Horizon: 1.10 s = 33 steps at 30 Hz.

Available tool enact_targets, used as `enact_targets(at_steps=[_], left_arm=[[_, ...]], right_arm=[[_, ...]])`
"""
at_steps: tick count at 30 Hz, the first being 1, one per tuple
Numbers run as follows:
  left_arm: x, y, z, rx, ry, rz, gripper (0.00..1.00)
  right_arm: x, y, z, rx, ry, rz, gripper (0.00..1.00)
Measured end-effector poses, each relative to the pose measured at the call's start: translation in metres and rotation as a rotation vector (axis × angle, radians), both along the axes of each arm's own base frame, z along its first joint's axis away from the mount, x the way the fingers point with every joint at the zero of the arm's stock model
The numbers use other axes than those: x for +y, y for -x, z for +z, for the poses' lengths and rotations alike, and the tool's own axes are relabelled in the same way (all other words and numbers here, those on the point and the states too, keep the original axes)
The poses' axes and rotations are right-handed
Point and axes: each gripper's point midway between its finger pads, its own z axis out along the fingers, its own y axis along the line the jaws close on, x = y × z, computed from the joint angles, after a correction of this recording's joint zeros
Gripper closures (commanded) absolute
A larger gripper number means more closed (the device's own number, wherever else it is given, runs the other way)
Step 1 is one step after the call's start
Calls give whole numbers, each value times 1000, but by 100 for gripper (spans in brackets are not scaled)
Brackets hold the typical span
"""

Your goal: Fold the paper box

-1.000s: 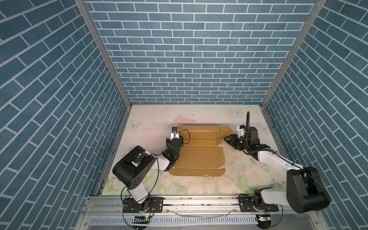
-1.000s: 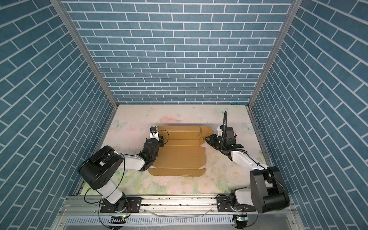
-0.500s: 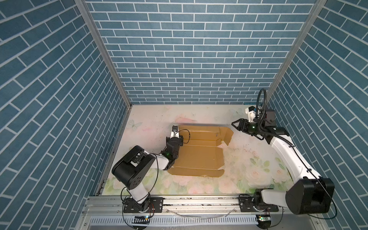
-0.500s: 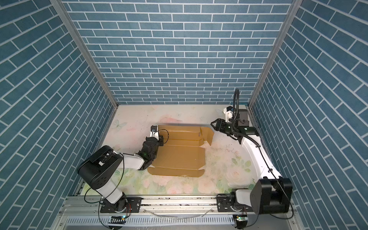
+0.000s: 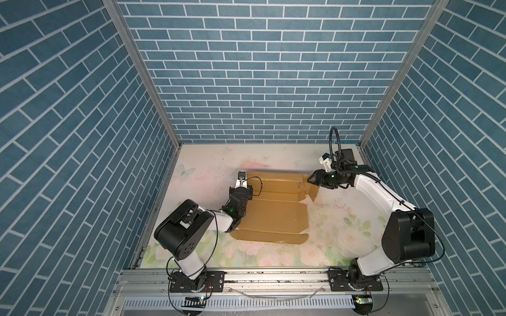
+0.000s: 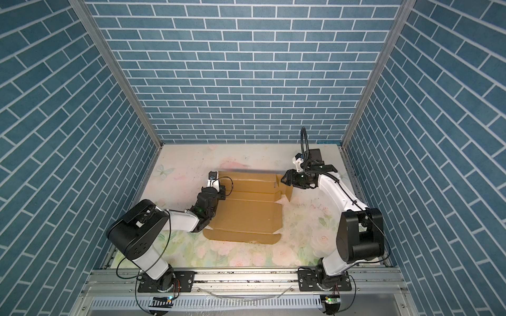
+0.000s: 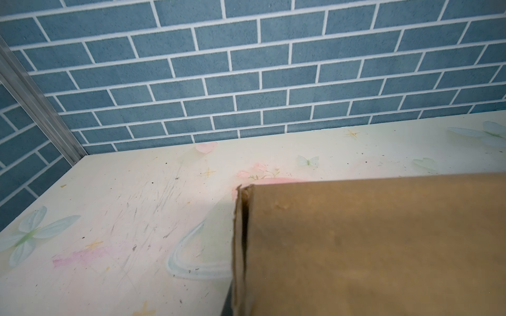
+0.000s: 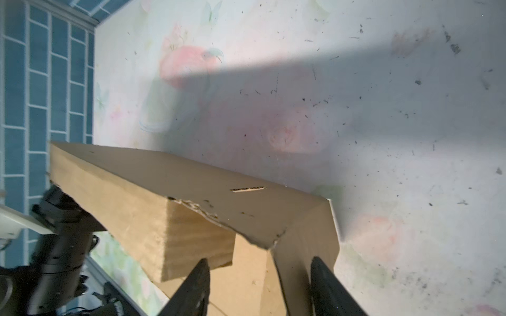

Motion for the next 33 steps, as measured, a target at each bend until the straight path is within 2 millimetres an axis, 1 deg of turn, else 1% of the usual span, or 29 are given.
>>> enact_targets(at_steps=[6,10,15,19,22,27,30,33], left_arm=[[0,0,0,2,-1,1,100],[0,0,-1,4,2,3,100],[1,0,-1,6,6,7,100],[2,0,0,8,15,15,100],[4,1,0,12,20,23,100],[5,1,-1,16,34,34,100],[6,1,-1,16,44,41,100],[7,1,-1,17,52,47,100]], right_arm=[[-9,3,-7,-14,108,22,69],[-9,3,-4,-38,171,48,82],[-5,7,-3,-58,232,91,90],[-6,13,-4,-53,274,111,93],[-2,19,-1,-53,282,133,94],[21,37,5,-44,242,215,94],[29,42,8,-43,206,239,94],[34,42,13,-46,167,237,94]])
